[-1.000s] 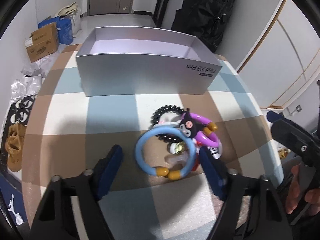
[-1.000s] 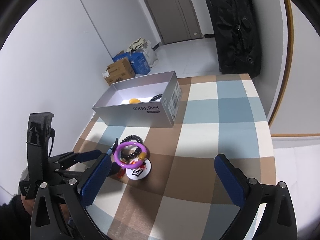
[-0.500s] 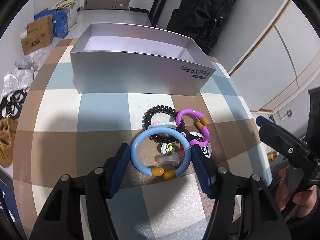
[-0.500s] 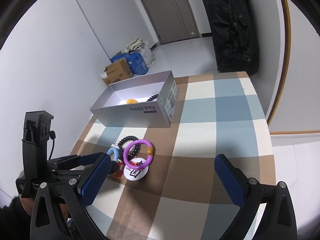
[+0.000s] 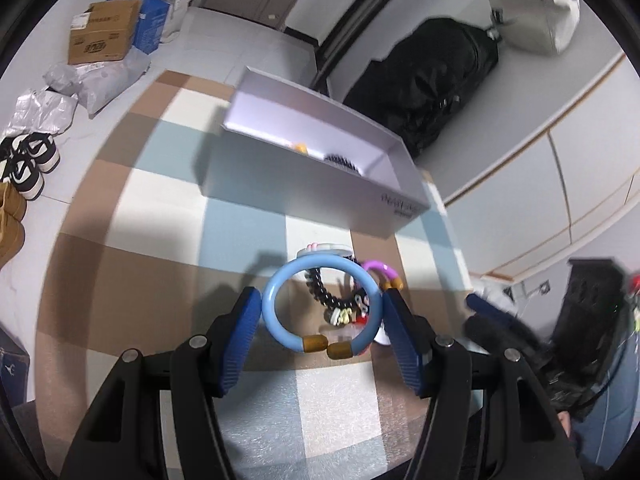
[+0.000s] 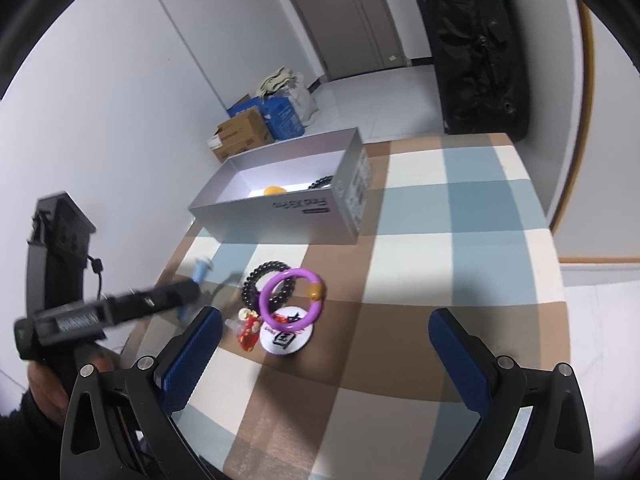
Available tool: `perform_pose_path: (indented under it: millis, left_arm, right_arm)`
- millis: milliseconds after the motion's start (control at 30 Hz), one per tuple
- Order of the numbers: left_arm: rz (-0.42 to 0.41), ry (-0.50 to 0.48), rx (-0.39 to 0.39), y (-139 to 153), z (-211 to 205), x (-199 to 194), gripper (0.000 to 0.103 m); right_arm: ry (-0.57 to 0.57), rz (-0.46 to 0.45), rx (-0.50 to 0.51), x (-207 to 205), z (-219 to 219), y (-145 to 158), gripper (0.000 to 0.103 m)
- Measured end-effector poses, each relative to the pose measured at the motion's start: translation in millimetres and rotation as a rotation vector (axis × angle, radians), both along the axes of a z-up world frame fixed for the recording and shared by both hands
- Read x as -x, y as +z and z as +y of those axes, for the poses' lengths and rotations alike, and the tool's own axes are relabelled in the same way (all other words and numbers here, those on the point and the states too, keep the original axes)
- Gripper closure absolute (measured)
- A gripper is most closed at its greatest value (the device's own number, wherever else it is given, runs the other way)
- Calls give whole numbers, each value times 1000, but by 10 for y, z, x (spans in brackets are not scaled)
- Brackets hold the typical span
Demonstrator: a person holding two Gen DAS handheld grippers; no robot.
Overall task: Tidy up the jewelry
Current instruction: 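Close the left tool on the blue ring with yellow ends, then lift the blue ring with the left tool while the right tool grasps the purple ring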
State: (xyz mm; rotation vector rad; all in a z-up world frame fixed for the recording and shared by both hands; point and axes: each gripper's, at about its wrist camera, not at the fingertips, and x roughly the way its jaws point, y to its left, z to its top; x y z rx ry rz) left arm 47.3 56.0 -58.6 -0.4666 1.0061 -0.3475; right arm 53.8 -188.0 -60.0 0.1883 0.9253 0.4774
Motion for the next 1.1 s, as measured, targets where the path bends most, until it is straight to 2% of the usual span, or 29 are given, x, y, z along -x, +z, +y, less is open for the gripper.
perform_pose_path:
  millis: [133,233,500,633,700,833,1100]
  left_arm:
    - [-18,43,34,53,113,12,46]
    - [-27,59,35,55,140,-1,46]
    - [-19,66,41,27,219,-22,46]
    - [-18,57,27,25,238,-9,46]
    - [-16,54,26,22,234,-10,46]
    - [-12,56,27,14,239,-11,46]
    - [-27,60,-6,44,211,11,46]
  right_arm:
    - [29,32,14,-64,146,-91,0]
    - [57,39,9,-115,260,-134,5]
    - [92,82,32,-293,523,-293,25]
    - [97,75,58,-321,598,-313,31]
    - [96,73,76,-333,619,-323,40]
    - [86,75,76,-352,602,-331,48]
    - [63,78,49,-356,516,-308,49]
